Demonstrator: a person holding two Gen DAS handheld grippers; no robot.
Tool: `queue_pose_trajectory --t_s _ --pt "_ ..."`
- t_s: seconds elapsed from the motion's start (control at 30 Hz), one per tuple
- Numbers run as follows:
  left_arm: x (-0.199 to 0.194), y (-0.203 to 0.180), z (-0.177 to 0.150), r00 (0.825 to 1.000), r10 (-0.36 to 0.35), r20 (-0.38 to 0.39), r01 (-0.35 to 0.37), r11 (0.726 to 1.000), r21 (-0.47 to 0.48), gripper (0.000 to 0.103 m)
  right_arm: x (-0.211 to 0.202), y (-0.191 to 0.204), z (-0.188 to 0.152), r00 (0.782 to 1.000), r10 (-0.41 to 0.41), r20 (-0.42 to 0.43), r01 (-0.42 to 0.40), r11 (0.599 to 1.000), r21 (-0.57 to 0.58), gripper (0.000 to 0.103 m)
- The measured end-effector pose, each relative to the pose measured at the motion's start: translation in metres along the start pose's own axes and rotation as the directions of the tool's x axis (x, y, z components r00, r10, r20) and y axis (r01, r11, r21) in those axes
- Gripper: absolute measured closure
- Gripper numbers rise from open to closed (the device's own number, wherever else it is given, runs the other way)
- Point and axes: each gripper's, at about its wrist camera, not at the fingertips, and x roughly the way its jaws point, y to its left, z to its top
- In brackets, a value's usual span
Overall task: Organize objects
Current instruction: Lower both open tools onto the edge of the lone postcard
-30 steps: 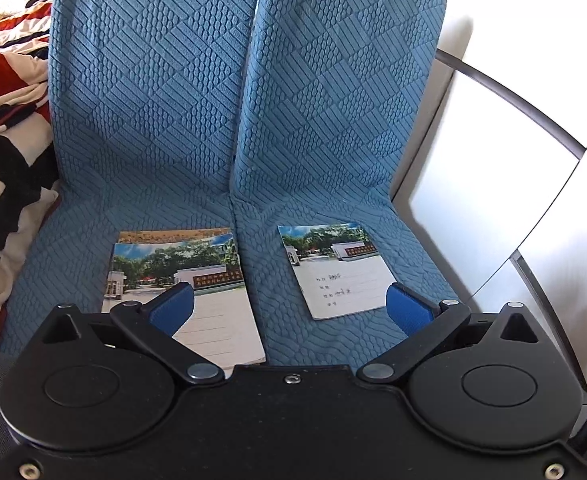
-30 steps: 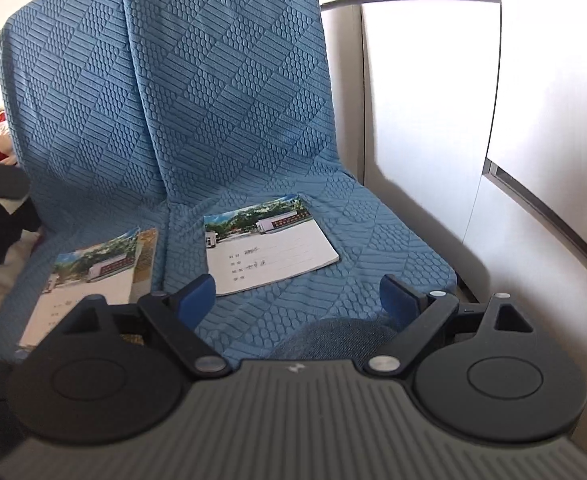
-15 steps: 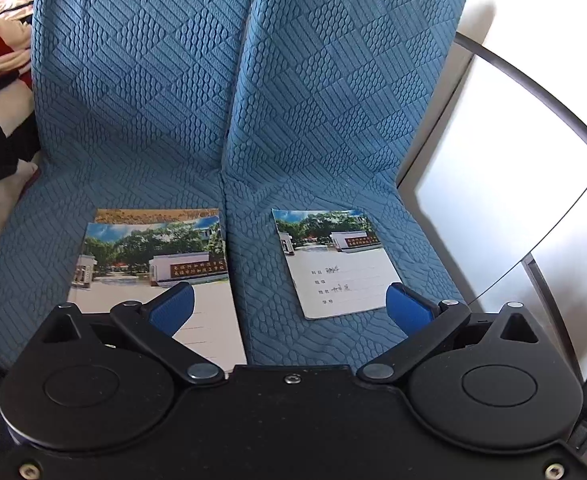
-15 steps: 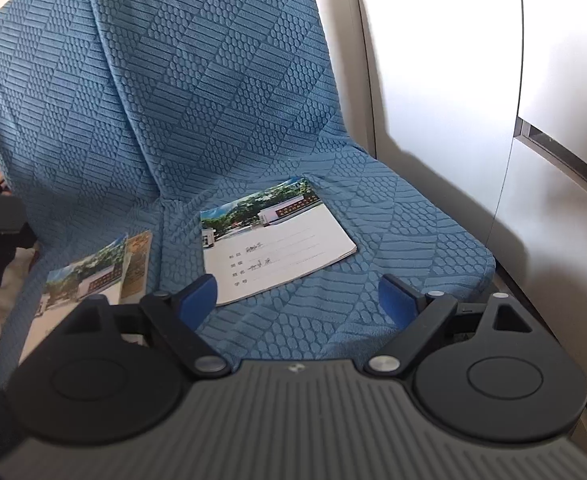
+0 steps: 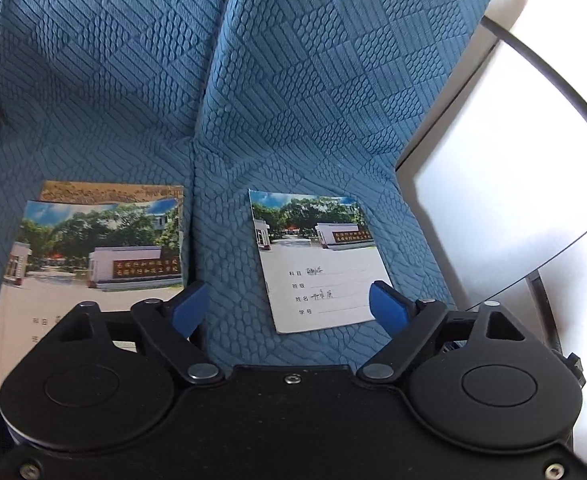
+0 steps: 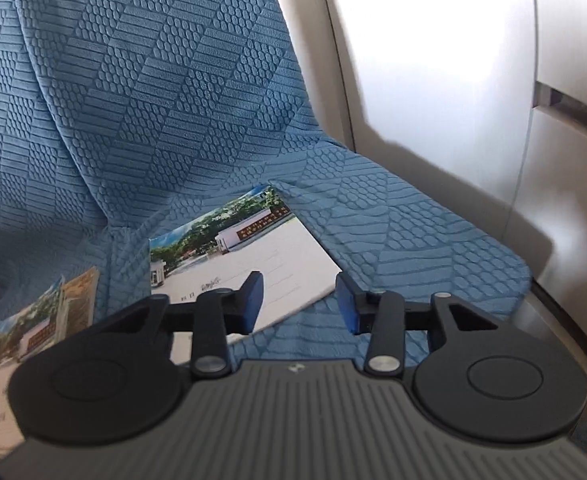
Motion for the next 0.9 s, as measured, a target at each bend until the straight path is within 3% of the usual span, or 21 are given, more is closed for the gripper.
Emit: queue_pose_trajectory --t_s 0.17,0.23,0.37,0.43,0.67,0.8,0.9 --pt "0.036 0.004 0.001 0.997 -0.032 -0.074 0.028 0.998 -0.064 0.041 0.027 -0.001 -0.001 0.999 -0.004 -0.04 0.005 1.0 0.024 0.078" --pt "0.052 0.005 -0.001 0.992 -0.052 -0.113 0.04 0.994 -0.099 0.057 0.034 -0.003 -0.001 0.999 -0.008 -0.039 0.01 0.999 0.03 0.083" --pt "0.078 0.009 0.0 0.984 -0.091 -0.152 0.067 0.985 -0.159 0.061 0.042 -0.011 -0.001 0.999 -0.016 -0.045 0.019 0.998 0.061 0.086" --pt "0.094 0.013 0.004 0.978 -0.099 -0.184 0.059 0.976 -0.21 0.069 0.047 -0.017 -0.001 0.998 -0.002 -0.061 0.008 0.995 0.095 0.086" --pt "0.127 0.021 0.012 0.974 -0.014 -0.228 -0.032 0.98 -0.199 0.08 0.058 -0.021 0.0 0.997 0.022 -0.071 -0.014 0.993 0.114 0.091" --pt "0.144 0.031 0.007 0.963 -0.033 -0.268 -0.039 0.965 -0.258 0.086 0.062 -0.028 0.002 0.997 0.04 -0.066 -0.028 0.985 0.17 0.095" --pt "0.152 0.031 0.004 0.959 -0.021 -0.283 -0.053 0.967 -0.251 0.086 0.065 -0.031 0.004 0.996 0.055 -0.066 -0.04 0.978 0.207 0.095"
